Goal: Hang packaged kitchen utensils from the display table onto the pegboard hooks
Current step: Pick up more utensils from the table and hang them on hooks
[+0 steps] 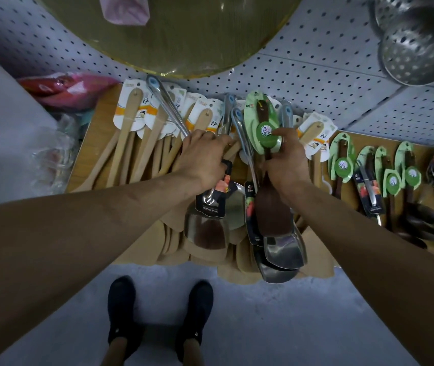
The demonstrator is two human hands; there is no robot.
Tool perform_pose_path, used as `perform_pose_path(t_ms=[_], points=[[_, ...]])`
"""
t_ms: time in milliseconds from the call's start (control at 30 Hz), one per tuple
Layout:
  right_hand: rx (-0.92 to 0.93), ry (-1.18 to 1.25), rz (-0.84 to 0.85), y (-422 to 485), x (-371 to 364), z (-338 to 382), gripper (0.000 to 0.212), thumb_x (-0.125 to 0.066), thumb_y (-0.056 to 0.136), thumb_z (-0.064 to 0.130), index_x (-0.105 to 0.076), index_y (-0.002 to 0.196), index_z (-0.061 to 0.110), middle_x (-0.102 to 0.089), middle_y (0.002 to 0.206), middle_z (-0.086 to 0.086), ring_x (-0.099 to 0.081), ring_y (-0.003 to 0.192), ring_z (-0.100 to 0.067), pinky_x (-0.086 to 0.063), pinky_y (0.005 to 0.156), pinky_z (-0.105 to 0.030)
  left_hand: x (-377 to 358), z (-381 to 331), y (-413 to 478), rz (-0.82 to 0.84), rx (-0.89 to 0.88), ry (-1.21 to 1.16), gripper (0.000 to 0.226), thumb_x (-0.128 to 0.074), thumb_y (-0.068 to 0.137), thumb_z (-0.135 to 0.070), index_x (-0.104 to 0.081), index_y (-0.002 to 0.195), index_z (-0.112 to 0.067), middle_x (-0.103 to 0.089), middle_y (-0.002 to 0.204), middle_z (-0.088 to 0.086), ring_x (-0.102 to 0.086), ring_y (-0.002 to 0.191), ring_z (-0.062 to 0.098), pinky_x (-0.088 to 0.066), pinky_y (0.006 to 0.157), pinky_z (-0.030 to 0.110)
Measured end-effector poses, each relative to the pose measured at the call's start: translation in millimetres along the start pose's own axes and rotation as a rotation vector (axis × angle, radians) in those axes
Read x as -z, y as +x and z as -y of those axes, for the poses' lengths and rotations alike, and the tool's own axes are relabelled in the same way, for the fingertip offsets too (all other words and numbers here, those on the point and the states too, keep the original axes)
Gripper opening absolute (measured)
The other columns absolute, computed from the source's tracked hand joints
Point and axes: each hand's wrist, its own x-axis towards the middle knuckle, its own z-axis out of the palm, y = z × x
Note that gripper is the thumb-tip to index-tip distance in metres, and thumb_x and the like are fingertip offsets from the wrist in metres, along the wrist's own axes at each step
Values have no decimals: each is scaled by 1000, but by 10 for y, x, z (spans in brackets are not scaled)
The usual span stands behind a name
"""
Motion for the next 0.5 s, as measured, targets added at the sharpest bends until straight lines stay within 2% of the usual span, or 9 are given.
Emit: perform_pose_path(t_ms=[67,100,133,167,233,333,367,433,500], points=[[-1,112,7,-51,53,-43,73,-65,81,-23,-55,129,31,-76,108,3,-76,86,-12,-64,69,-37,35,7,-24,-22,13,-31,64,-73,90,-13,-54,150,-24,-64,135,11,-42,136,36,-30,112,41],[0,142,2,-77,87,-62,73,-65,80,-24,-55,125,32,-77,90,14,-75,76,-3,-62,63,-30,60,8,-38,-29,22,-51,63,-73,90,-11,-55,149,-23,-64,134,11,-44,134,35,-32,109,40],[0,170,0,-105,115,-77,73,-64,78,-26,-56,123,32,-76,80,19,-73,70,1,-59,57,-25,89,13,-55,-36,28,-74,62,-72,90,-7,-56,148,-22,-63,134,12,-45,131,35,-34,107,39],[-6,211,4,-128,138,-91,74,-64,77,-28,-58,123,30,-76,79,20,-74,68,-1,-59,54,-25,121,21,-73,-43,30,-101,62,-71,90,-4,-58,148,-21,-63,133,12,-46,129,35,-37,106,39],[-25,321,10,-173,176,-113,77,-63,74,-32,-61,124,26,-77,84,10,-77,71,-11,-62,55,-32,196,40,-106,-65,29,-171,59,-70,92,-1,-61,146,-21,-60,131,12,-50,125,34,-42,103,38],[-5,410,32,-242,223,-142,79,-63,70,-36,-62,126,20,-77,81,18,-76,68,-7,-60,56,-24,299,52,-165,-88,20,-271,52,-68,95,1,-67,139,-27,-57,117,4,-60,107,23,-44,84,28],[3,420,42,-268,233,-152,79,-64,71,-35,-63,128,21,-77,82,21,-77,70,-6,-61,58,-23,330,53,-189,-86,9,-307,49,-68,96,2,-68,136,-27,-57,114,3,-61,104,22,-47,84,29],[15,432,68,-337,250,-172,76,-69,75,-31,-65,128,24,-78,86,21,-79,76,-8,-63,63,-23,390,68,-237,-63,-6,-423,44,-67,98,3,-71,131,-26,-58,112,3,-63,104,23,-54,93,38],[20,444,81,-407,260,-188,71,-72,78,-26,-67,126,26,-80,88,17,-80,81,-10,-62,66,-21,449,93,-285,-5,-18,-511,48,-67,99,1,-70,135,-31,-60,113,-5,-65,102,16,-57,97,38]])
